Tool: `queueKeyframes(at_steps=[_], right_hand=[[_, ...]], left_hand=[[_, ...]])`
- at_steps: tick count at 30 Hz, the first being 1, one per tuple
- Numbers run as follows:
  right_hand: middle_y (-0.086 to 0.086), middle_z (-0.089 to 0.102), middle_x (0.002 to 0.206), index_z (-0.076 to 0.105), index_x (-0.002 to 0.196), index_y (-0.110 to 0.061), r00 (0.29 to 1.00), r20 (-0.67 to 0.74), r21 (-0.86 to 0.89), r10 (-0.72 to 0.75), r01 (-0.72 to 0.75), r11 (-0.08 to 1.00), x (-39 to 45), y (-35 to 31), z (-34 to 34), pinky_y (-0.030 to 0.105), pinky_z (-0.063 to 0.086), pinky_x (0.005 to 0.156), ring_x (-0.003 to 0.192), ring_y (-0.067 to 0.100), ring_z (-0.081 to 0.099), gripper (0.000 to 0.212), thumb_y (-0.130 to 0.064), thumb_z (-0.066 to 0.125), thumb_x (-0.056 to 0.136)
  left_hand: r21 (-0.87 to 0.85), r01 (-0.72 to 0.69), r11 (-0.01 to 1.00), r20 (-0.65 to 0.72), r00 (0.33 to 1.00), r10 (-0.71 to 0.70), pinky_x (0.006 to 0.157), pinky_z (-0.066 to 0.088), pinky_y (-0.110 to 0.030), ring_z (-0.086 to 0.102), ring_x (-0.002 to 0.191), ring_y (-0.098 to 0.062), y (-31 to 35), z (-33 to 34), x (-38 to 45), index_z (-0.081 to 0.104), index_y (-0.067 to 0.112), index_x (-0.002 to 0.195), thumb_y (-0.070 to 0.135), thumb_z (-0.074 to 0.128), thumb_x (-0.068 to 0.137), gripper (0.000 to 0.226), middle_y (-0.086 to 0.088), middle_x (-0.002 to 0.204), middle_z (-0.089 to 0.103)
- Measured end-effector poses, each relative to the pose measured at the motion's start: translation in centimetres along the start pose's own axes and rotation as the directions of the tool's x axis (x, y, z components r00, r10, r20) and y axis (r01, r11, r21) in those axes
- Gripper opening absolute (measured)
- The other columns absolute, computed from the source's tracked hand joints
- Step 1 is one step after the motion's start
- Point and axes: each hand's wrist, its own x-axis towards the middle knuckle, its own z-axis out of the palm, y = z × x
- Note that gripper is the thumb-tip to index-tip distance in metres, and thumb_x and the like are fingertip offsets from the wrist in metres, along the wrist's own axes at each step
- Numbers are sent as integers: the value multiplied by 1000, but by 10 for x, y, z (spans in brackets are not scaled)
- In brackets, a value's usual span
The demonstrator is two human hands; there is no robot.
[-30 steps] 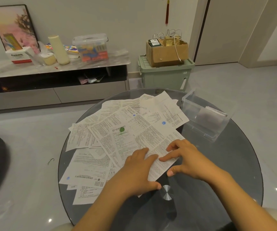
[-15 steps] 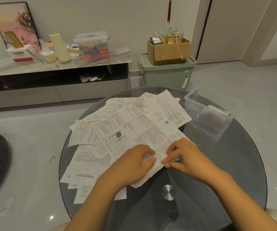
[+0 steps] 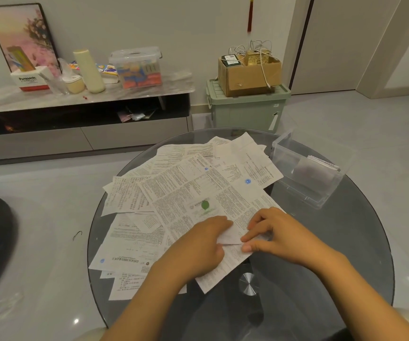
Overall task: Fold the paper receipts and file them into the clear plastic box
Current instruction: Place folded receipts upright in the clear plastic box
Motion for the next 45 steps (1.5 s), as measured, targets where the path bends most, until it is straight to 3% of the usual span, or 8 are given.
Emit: queueKeyframes(at_steps=[4, 8, 16, 22, 27, 34, 40, 45], right_hand=[[-19, 57, 99, 62, 103, -37, 994, -103, -7, 41, -42, 999, 2, 0, 3, 12, 39, 78, 91, -1, 50, 32, -45, 73, 74], [-21, 54, 100, 53, 109, -41, 991, -123, 67, 50, -42, 997, 2, 0, 6, 11, 40, 77, 91, -3, 50, 42, -42, 75, 73], [-21, 51, 104, 60, 75, -31, 1000, 5, 74, 28, -28, 997, 3, -3, 8, 21, 31, 92, 106, 5, 37, 15, -43, 69, 80], [-13, 47, 100, 44, 63, -35, 984, -156, -6, 89, -91, 996, 8, -10, 25, 19, 22, 85, 99, 7, 32, 29, -41, 63, 84], [-14, 43, 100, 47, 65, -34, 977, -169, -35, 129, -137, 990, 8, -10, 28, 18, 20, 85, 99, 5, 29, 27, -45, 68, 78], [-14, 41, 104, 49, 62, -34, 985, -89, -40, 146, -150, 988, 4, -11, 19, 18, 16, 86, 103, 6, 28, 27, -42, 70, 76], [-15, 38, 102, 47, 77, -33, 987, -110, -32, 114, -118, 993, 2, -12, 16, 18, 18, 83, 101, 6, 27, 28, -37, 74, 73], [-24, 36, 119, 62, 105, -37, 999, -2, -75, -46, 46, 996, 1, -12, 12, 18, 18, 101, 113, 1, 24, 32, -40, 73, 75]], left_hand=[[-74, -3, 997, -84, 996, -3, 83, 47, -26, 55, 95, -9, 5, -6, 0, 55, 26, 122, 16, 47, 92, 32, 7, 115, 57], [-197, 8, 980, -141, 989, -37, 76, 40, -14, 53, 92, -1, 6, -6, 2, 64, 30, 104, 20, 53, 91, 20, 15, 111, 60], [-426, 13, 905, -264, 955, -138, 66, 37, -11, 54, 88, 2, 5, -10, 10, 61, 26, 90, 18, 54, 92, 11, 17, 93, 59], [-224, 73, 972, -240, 962, -127, 85, 35, -14, 47, 111, -5, 3, -3, 12, 46, 28, 128, 29, 61, 88, 42, 9, 122, 49], [32, 64, 997, -136, 989, -59, 108, 28, -30, 17, 137, -12, -1, 0, 6, 27, 35, 142, 35, 70, 80, 76, 7, 148, 15], [127, -42, 991, -71, 996, 51, 93, 23, -22, 29, 110, -10, -2, -1, 1, 49, 31, 107, 40, 73, 75, 41, 14, 109, 30], [140, -84, 987, -10, 996, 86, 90, 35, -24, 40, 111, -12, -5, 1, 2, 52, 30, 107, 40, 66, 81, 31, 12, 116, 39], [152, -112, 982, -10, 993, 114, 90, 35, -23, 38, 110, -11, -5, 2, 0, 50, 30, 110, 43, 65, 80, 36, 11, 117, 38]])
